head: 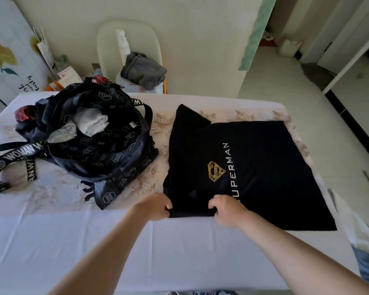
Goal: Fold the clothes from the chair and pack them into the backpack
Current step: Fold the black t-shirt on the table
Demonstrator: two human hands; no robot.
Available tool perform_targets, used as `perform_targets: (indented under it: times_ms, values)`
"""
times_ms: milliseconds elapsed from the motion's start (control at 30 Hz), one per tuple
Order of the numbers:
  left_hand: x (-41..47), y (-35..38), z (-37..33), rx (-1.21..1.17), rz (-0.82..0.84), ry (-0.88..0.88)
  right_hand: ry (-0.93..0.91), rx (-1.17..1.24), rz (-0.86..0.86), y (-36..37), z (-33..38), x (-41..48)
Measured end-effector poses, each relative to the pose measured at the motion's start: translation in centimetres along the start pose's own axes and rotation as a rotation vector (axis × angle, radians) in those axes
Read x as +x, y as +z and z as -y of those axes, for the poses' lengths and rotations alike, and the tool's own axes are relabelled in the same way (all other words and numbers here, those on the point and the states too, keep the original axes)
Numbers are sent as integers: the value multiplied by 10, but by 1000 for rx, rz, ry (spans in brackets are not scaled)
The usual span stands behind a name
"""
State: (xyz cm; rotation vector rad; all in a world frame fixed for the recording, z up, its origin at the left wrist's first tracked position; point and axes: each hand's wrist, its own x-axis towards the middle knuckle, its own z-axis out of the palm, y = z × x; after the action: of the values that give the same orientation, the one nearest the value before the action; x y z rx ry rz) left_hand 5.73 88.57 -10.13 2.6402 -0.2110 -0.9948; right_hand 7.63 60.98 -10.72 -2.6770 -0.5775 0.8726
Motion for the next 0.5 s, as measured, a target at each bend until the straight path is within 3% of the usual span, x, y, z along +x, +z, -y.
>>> perform_targets:
  times_ms: [100, 133, 200, 267, 300, 367, 433, 500]
  values:
    - [-3, -13, -6, -145, 120, -81, 32, 20, 75, -21, 7, 1]
    - [0, -16, -7, -187, 46, -95, 46, 44, 42, -28, 8, 4]
    - [12, -24, -5, -136, -259, -58, 21, 31, -95, -39, 7, 18]
    - [29, -26, 1, -78, -491, 69, -36, -12, -213, -44, 4, 37]
    - [36, -29, 2, -36, -503, 127, -66, -27, -238, -46, 4, 47]
    - [47, -33, 1, 66, -368, 152, -109, -83, -219, -49, 6, 66]
    - [57, -37, 0, 173, -229, 87, -102, -125, -147, -51, 7, 81]
    - [65, -44, 3, 185, -258, -5, -49, -145, -71, -54, 3, 93]
